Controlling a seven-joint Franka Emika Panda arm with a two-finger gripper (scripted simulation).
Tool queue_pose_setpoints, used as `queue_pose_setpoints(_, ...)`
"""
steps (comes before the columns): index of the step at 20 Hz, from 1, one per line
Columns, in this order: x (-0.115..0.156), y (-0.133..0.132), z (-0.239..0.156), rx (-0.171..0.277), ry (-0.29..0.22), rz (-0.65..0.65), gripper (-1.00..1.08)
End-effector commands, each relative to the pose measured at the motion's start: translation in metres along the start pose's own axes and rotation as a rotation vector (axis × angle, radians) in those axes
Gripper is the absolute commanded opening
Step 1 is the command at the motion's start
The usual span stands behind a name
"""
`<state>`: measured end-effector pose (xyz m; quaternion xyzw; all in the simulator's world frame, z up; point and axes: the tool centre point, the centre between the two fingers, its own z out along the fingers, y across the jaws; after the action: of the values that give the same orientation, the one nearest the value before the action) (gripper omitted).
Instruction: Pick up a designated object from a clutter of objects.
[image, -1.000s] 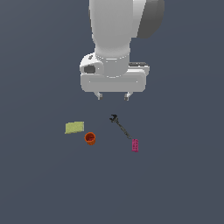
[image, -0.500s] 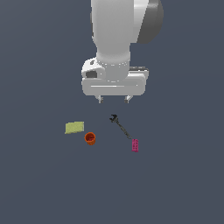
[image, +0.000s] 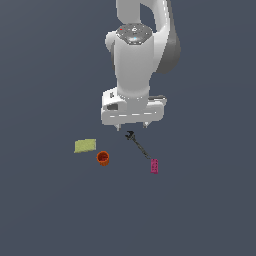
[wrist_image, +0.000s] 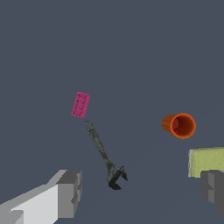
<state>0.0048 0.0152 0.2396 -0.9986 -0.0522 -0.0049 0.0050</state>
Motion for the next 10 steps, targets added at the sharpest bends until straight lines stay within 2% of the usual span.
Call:
queue_pose_setpoints(1,-0.003,-0.003,0.024,-0.004,-0.002,-0.044,1.0)
queue_pose_setpoints(10,-0.027,-0.018,0.111,-0.011,-0.008,-0.225,1.0)
